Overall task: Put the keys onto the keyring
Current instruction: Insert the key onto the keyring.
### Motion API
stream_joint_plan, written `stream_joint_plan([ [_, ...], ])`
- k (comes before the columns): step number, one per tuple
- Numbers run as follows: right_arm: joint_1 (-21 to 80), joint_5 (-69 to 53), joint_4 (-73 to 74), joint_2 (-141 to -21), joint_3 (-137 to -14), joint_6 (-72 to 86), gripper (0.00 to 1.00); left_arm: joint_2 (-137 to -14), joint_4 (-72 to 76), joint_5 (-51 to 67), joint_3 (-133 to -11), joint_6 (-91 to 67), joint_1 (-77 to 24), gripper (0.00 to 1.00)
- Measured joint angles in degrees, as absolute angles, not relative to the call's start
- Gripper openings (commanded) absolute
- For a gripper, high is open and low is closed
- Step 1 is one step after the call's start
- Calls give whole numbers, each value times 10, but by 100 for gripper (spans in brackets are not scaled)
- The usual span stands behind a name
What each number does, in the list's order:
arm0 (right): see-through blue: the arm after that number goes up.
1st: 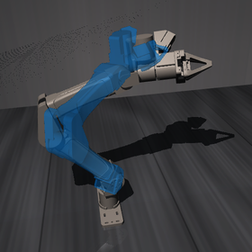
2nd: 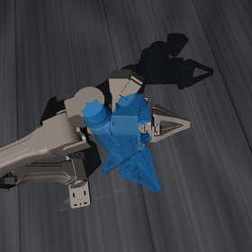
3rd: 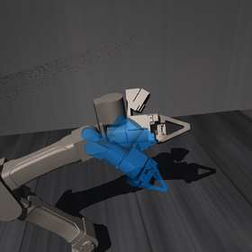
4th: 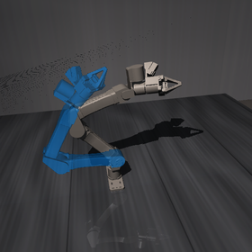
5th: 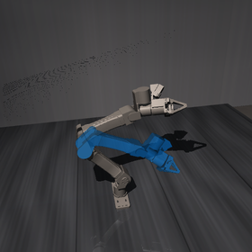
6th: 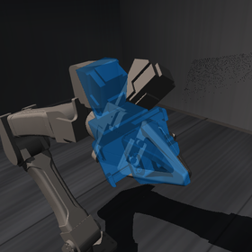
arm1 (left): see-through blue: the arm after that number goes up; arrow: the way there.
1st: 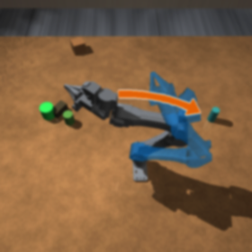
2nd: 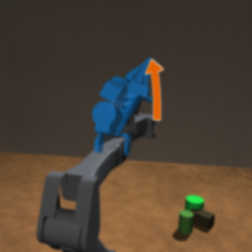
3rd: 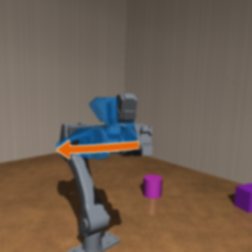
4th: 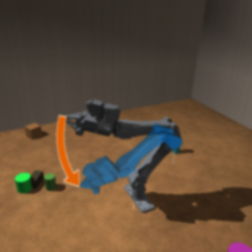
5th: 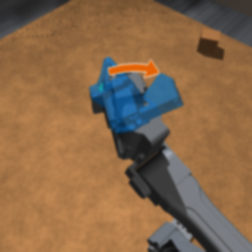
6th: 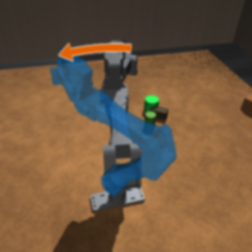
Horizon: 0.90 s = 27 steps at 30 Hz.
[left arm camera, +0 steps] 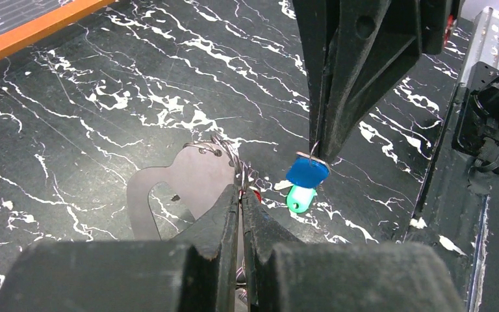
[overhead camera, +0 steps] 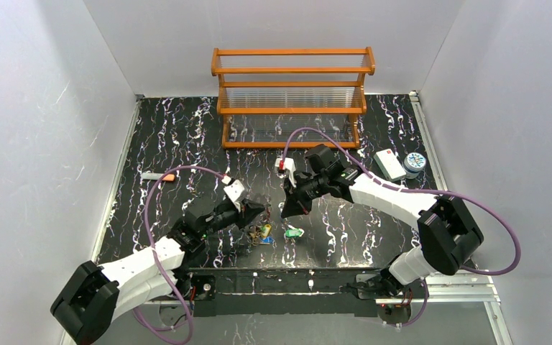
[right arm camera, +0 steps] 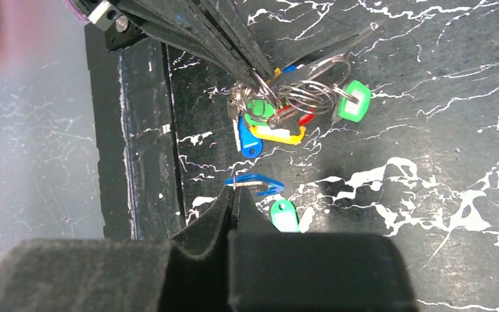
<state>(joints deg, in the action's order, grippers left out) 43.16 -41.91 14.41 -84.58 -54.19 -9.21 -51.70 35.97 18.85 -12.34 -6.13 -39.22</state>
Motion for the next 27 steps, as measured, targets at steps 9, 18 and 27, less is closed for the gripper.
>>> stream_joint_plan([
  [9, 436, -432, 148, -844, -545, -98, 1, -532, 408, 224, -111, -51, -392, 0],
  [18, 464, -404, 171, -863, -611, -121, 1, -532, 418, 236, -110, -54, -392, 0],
  [27, 485, -366, 198, -899, -657, -124, 1, -532, 418, 237, -109, -60, -392, 0],
])
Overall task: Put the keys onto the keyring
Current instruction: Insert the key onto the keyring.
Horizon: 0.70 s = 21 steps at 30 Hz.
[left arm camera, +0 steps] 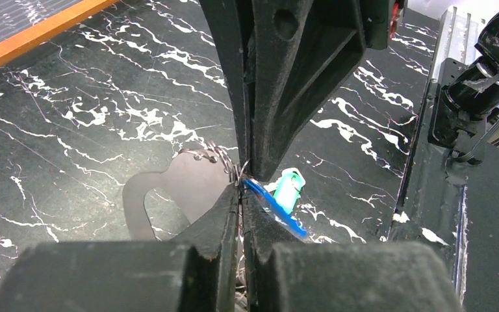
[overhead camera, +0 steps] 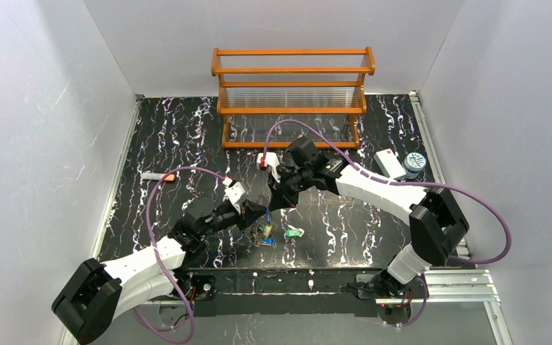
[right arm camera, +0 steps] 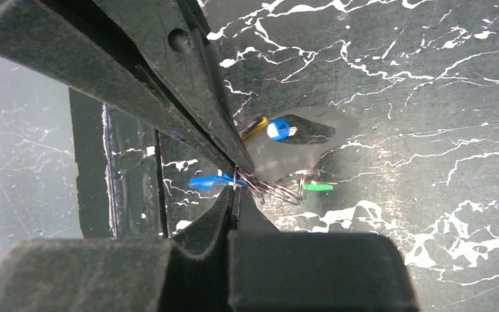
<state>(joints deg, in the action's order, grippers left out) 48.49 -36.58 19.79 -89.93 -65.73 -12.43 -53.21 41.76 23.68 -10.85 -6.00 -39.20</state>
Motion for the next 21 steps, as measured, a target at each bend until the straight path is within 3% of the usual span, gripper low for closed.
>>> stream_joint_plan([
  [21, 485, -284, 213, -904, -657, -94, 1, -525, 419, 242, -108, -67, -392, 0],
])
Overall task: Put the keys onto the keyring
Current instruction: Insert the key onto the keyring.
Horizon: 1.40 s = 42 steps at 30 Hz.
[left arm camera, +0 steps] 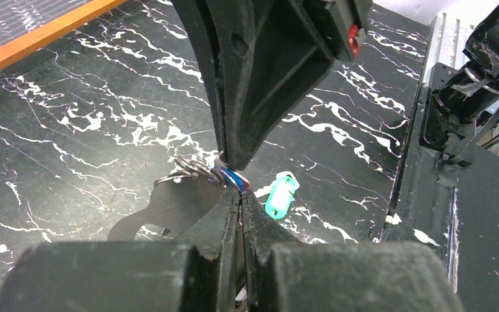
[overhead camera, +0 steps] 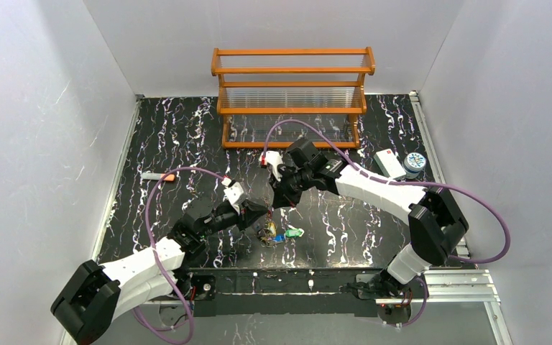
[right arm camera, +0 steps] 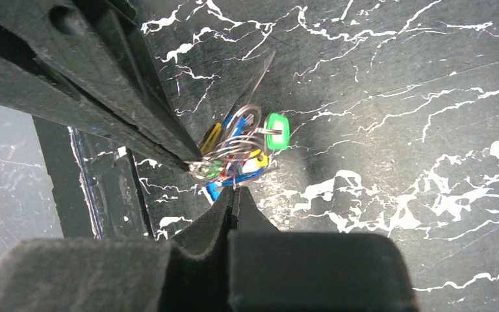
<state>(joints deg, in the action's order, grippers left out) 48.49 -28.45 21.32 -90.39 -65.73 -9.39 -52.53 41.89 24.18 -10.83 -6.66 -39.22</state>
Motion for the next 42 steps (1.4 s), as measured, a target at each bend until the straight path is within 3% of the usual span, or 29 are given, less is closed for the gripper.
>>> stream_joint_plan([
  [28, 468, -416, 239, -906, -660, -120, 1, -511, 422, 250, -101, -67, -392, 0],
  [42, 469, -396, 239, -919, -698, -102, 1, -508, 422, 252, -100, -67, -392, 0],
])
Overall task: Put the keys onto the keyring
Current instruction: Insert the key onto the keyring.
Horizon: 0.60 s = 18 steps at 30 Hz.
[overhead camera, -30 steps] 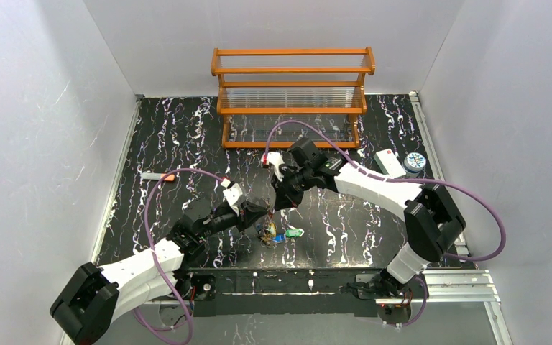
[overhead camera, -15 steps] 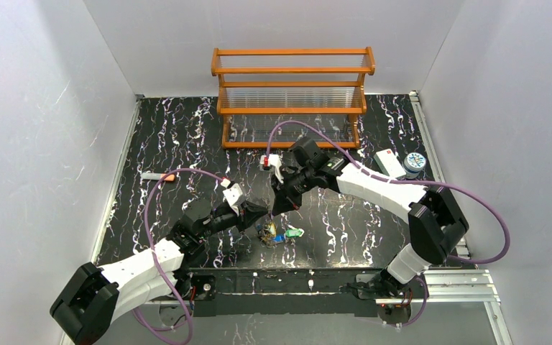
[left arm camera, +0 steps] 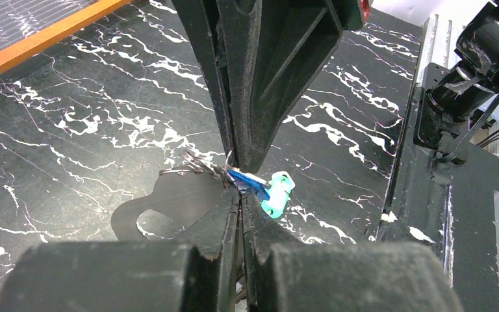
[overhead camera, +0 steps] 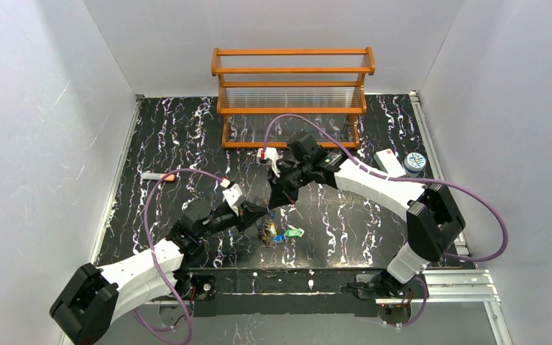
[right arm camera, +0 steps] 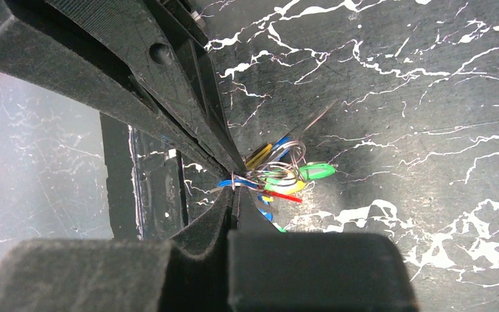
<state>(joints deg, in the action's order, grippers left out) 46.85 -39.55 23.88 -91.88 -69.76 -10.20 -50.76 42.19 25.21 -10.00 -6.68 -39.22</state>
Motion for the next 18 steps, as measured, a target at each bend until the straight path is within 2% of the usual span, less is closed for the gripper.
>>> stream_joint_plan([
  [18, 455, -365, 239, -926, -692, -66, 1, -503, 424, 249, -99, -66, -392, 0],
])
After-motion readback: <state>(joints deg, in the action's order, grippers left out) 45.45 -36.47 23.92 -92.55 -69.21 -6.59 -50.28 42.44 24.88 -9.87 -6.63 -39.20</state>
